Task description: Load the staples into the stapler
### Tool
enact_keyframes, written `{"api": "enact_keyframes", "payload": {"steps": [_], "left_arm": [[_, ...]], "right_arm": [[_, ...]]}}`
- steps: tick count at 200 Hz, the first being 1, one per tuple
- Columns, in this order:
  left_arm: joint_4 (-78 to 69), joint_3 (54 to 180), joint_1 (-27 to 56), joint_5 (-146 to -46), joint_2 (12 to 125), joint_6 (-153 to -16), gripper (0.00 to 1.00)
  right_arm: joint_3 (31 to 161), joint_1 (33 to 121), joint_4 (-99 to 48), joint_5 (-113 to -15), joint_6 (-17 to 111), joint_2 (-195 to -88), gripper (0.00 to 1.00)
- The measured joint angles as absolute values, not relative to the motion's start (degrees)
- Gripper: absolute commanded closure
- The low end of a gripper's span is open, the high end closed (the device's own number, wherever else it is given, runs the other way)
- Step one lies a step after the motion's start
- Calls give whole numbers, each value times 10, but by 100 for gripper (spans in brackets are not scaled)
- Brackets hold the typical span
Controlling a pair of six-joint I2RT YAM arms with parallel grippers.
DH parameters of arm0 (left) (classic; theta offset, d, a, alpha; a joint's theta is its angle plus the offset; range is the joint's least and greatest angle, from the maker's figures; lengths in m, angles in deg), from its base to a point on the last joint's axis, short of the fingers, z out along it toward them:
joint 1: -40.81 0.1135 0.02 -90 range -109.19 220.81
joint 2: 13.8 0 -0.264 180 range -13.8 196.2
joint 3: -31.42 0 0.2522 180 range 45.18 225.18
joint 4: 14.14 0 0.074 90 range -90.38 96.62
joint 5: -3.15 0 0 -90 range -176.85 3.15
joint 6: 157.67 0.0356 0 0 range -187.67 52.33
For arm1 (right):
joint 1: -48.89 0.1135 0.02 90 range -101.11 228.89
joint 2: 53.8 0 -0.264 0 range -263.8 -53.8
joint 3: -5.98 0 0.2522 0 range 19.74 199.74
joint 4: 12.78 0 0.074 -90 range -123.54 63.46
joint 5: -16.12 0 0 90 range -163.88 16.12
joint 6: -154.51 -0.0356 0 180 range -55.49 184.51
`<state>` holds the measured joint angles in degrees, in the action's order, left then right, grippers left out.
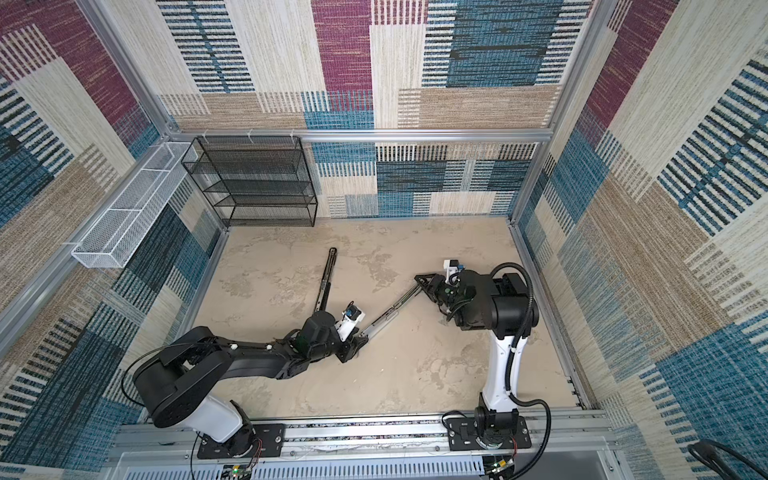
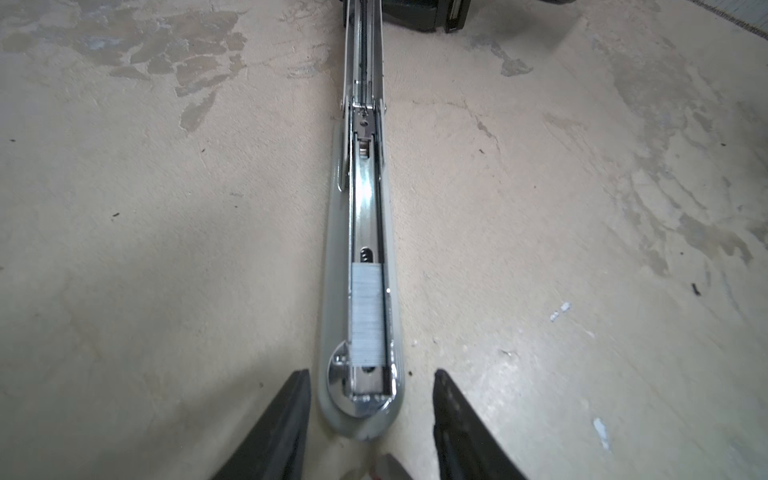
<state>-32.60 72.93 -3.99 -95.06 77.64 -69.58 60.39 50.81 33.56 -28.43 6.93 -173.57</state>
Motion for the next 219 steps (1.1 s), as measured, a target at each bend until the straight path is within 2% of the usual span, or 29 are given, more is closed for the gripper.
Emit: {"api": "enact_keyframes", "payload": {"steps": [63, 120, 176, 219], "left_arm": [[-379, 724, -40, -963, 799, -696, 58], [-382, 728, -40, -962, 803, -697, 82], [-377, 732, -39, -963, 802, -700, 89], [-361, 736, -39, -963, 791, -700, 90]], "right_arm": [[603, 508, 317, -284, 74, -1729, 59], [599, 509, 306, -285, 78, -1717, 58], [591, 519, 268, -296, 110, -1655, 59], [592, 544, 203, -328, 161, -1598, 59]]}}
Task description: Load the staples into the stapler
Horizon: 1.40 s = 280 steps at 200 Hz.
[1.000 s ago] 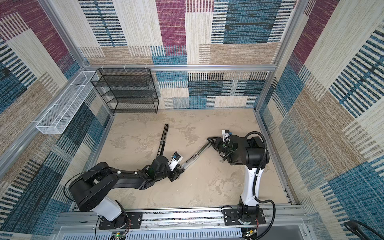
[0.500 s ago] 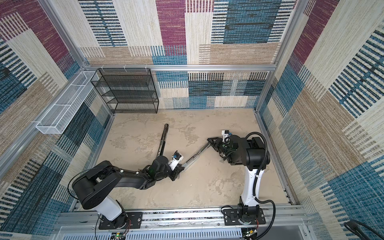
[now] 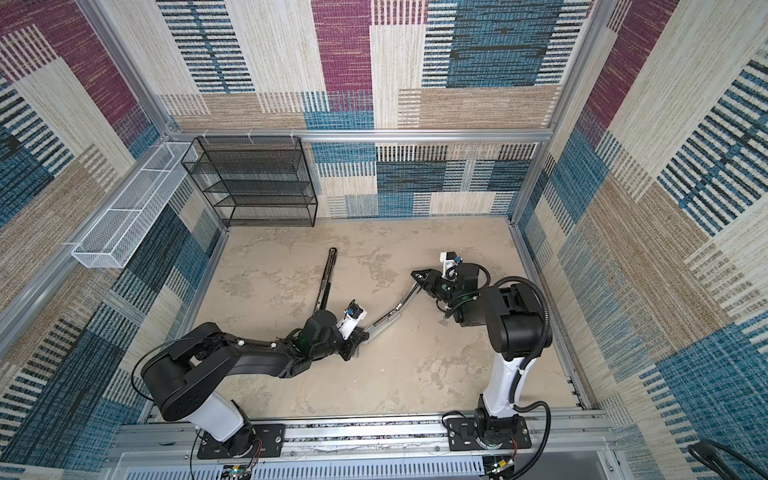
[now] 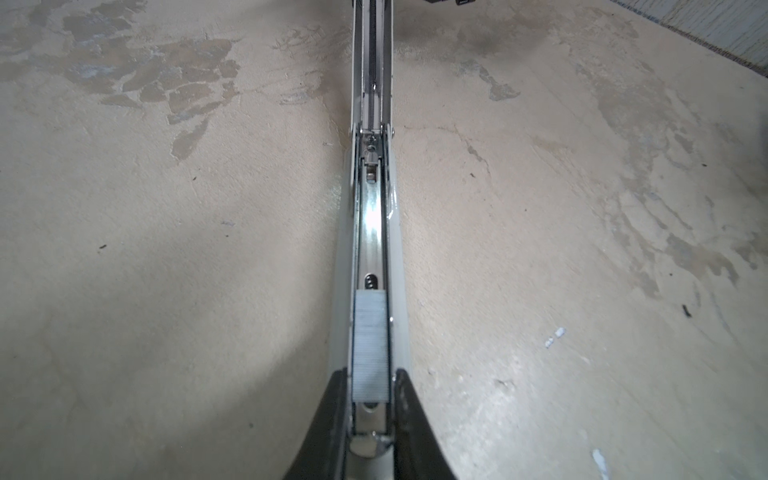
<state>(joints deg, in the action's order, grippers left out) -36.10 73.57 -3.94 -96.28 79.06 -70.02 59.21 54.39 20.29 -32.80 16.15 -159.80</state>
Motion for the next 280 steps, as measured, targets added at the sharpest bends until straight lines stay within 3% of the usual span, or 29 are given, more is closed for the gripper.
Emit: {"api": "enact_keyframes", "payload": {"steps": [130, 280], "left_arm": [[-346, 736, -40, -977, 767, -705, 92], [-325, 742, -39, -975, 740, -720, 93]], "right_arm": [[609, 661, -13, -509, 319, -1442, 58], [652, 785, -123, -683, 413, -1408, 57]]}}
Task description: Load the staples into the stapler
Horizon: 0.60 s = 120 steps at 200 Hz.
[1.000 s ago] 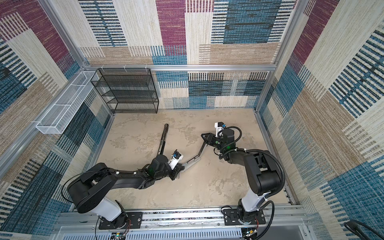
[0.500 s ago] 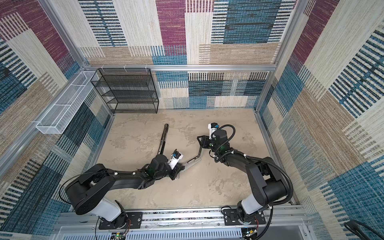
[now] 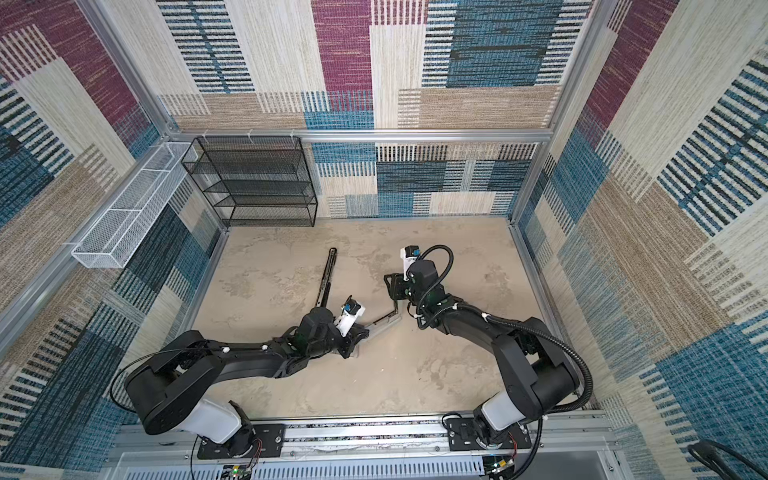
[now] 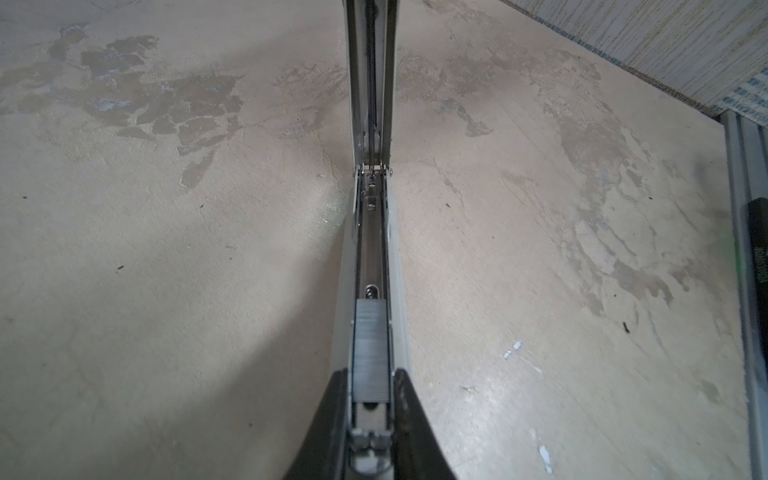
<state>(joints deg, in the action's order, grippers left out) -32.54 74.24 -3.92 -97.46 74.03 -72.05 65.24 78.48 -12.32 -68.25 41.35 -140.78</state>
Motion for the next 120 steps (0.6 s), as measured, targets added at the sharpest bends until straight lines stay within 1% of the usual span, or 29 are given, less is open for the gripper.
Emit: {"api": "enact_keyframes", "payload": {"steps": [120], "left_arm": [[-323, 747, -38, -973, 739, -722, 93]], "right_arm": [[663, 850, -148, -761, 464, -1408, 55]]}}
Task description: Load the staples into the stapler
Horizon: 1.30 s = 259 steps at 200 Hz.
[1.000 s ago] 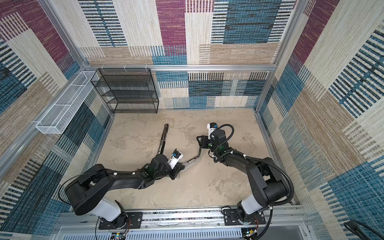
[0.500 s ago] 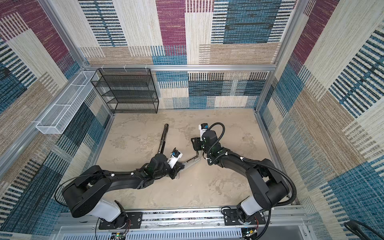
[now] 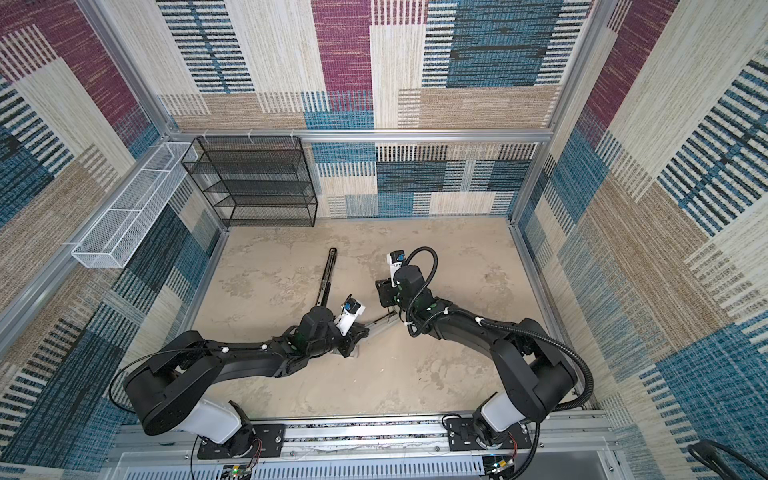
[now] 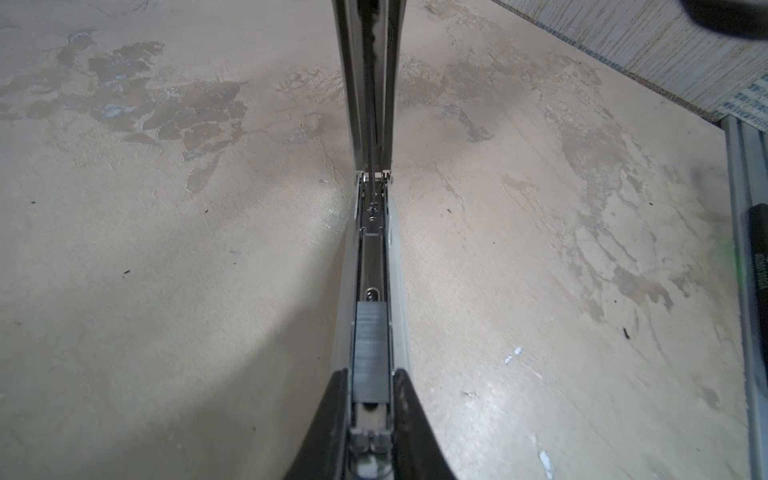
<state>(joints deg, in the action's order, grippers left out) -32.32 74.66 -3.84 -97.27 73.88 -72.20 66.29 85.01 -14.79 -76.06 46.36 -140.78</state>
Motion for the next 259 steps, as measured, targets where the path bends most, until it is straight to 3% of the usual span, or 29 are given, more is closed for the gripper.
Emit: {"api": "enact_keyframes", "payload": {"steps": [152, 259], "left_arm": [[-323, 747, -38, -956, 724, -723, 94], [-341, 743, -37, -951, 730, -729, 95]], "right_arm": [[690, 943, -179, -857, 529, -1437, 52], [695, 964, -195, -893, 492, -1444, 44]]}}
